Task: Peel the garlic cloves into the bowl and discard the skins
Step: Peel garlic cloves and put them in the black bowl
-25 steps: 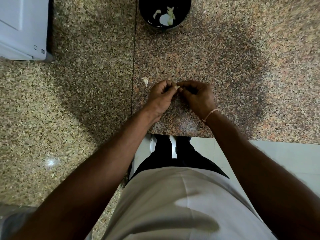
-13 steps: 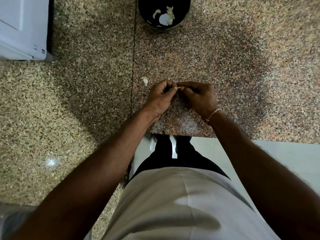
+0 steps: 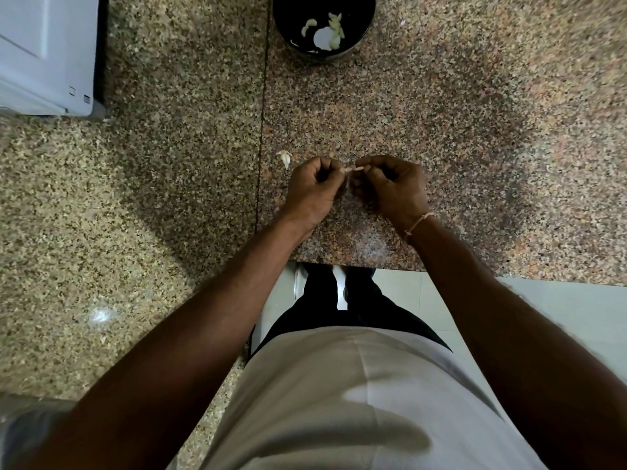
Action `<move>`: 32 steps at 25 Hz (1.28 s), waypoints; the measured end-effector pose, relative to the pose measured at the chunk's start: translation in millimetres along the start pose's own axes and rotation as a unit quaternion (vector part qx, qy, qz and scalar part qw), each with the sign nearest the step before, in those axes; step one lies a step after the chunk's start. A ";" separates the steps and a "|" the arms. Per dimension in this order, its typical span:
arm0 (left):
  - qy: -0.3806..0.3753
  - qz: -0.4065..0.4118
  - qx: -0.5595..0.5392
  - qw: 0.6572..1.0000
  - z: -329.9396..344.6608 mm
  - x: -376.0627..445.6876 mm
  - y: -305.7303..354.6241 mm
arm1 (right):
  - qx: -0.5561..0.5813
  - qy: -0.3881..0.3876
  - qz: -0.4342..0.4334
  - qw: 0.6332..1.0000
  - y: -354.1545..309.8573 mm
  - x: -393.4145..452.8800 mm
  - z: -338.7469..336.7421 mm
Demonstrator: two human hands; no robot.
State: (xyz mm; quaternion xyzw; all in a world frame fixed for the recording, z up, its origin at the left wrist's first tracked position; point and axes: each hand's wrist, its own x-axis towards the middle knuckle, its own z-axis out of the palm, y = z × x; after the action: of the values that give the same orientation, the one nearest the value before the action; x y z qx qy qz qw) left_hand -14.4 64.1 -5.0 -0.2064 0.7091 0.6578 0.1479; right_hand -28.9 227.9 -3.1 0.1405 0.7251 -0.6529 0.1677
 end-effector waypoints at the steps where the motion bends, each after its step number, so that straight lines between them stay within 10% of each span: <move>1: 0.017 0.013 0.037 0.999 0.9 0.6 0.0 | 0.006 -0.001 0.002 1.000 0.7 0.3 -0.5; 8: 0.081 0.089 0.264 0.957 -3.8 -1.2 -5.3 | 0.016 0.015 0.010 1.000 11.0 1.3 -3.4; 32: 0.114 0.127 0.305 0.937 -4.2 -18.4 5.7 | 0.007 -0.005 0.010 1.000 11.3 5.8 -5.0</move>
State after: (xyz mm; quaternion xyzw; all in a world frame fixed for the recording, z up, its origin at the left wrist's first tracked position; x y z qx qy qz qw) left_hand -0.9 62.0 9.2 -0.1333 0.9083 0.3948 0.0369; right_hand -29.7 234.0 -15.3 0.1453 0.7181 -0.6573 0.1767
